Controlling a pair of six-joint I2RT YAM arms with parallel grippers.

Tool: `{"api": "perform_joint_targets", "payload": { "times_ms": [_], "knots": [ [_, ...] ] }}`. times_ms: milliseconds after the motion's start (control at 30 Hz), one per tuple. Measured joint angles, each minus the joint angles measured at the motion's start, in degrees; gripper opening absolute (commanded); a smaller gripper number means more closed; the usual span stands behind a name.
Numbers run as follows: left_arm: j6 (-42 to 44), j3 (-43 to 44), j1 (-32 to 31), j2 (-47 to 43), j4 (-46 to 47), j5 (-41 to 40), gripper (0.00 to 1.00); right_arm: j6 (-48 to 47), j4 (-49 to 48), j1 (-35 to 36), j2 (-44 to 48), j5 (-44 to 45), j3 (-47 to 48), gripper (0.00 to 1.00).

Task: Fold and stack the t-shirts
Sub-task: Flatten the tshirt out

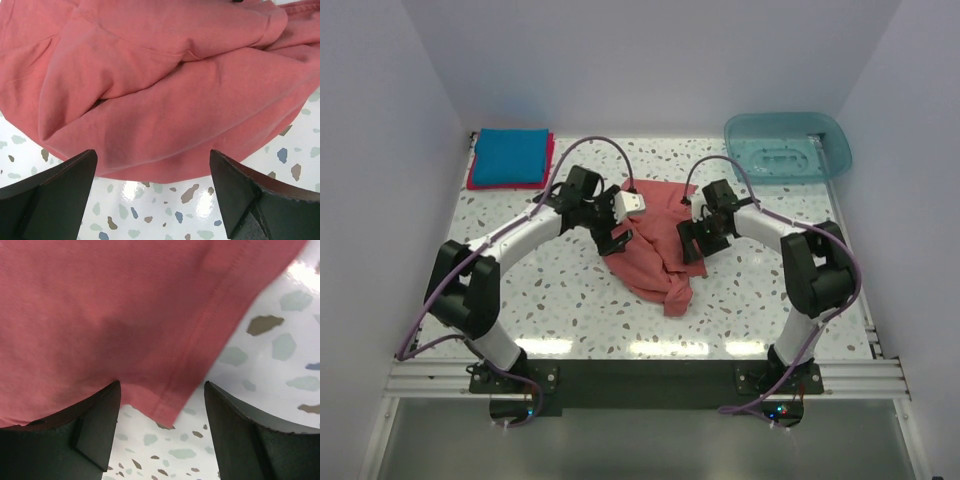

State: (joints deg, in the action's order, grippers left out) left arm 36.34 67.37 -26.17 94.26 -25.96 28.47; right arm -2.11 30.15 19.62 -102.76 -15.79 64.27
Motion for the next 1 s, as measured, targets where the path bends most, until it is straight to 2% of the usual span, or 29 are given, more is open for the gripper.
{"api": "perform_joint_targets", "payload": {
  "times_ms": [33,100,133,200,233,367,500,567,600,633,700,733,900,1000],
  "knots": [
    [0.55,-0.02,0.0,-0.02,-0.13,0.48,1.0,0.17,-0.61,0.83,-0.11,0.31,0.0,0.69],
    [2.25,-0.68,-0.07,-0.39,-0.22,2.38,1.0,0.37,-1.51,1.84,-0.39,1.14,0.04,0.58],
    [2.84,-1.77,-0.26,-1.11,0.09,3.17,1.0,0.52,-1.81,2.01,-0.7,1.49,0.13,0.44],
    [4.48,-5.81,-1.25,-4.24,1.07,4.35,1.0,0.63,-2.36,2.01,-1.57,1.79,0.48,0.22],
    [5.33,-7.87,-2.21,-5.92,1.4,4.55,1.0,0.96,-2.51,1.88,-1.95,1.75,0.79,0.01],
    [8.55,-16.13,-9.14,-11.61,6.43,5.03,1.0,1.38,-2.71,1.25,-3.15,0.02,1.64,0.0],
    [9.51,-22.51,-15.85,-11.67,15.96,2.4,0.97,0.68,-2.01,0.79,-2.4,-1.05,1.49,0.0],
    [9.35,-24.61,-17.46,-10.49,19.89,0.11,0.77,0.35,-0.92,0.42,-0.55,-1.68,1.16,0.0],
    [9.2,-25.14,-17.88,-9.62,21.62,-1.49,0.64,-0.13,-0.17,-0.11,1.38,-1.9,1.16,0.0],
    [9.03,-25.18,-18.03,-8.66,22.69,-3.06,0.4,-0.44,0.17,-0.66,3.02,-2.01,1.16,0.0],
    [8.87,-25.03,-17.35,-7.76,24.24,-6.1,0.19,-1.16,1.2,-2.86,7.39,-2.78,1.81,0.0],
    [8.94,-24.9,-16.7,-7.85,24.09,-6.54,0.0,-1.6,1.84,-4.39,9.33,-3.15,2.69,0.0],
    [8.92,-21.44,-7.06,-12.81,18.95,-5.29,0.0,-3.96,2.89,-10.71,15.06,-3.37,9.38,0.0],
    [10.47,-17.33,0.44,-17.99,13.77,-3.74,0.0,-4.7,3.15,-11.82,16.63,-3.41,13.27,0.0]
  ]
}}
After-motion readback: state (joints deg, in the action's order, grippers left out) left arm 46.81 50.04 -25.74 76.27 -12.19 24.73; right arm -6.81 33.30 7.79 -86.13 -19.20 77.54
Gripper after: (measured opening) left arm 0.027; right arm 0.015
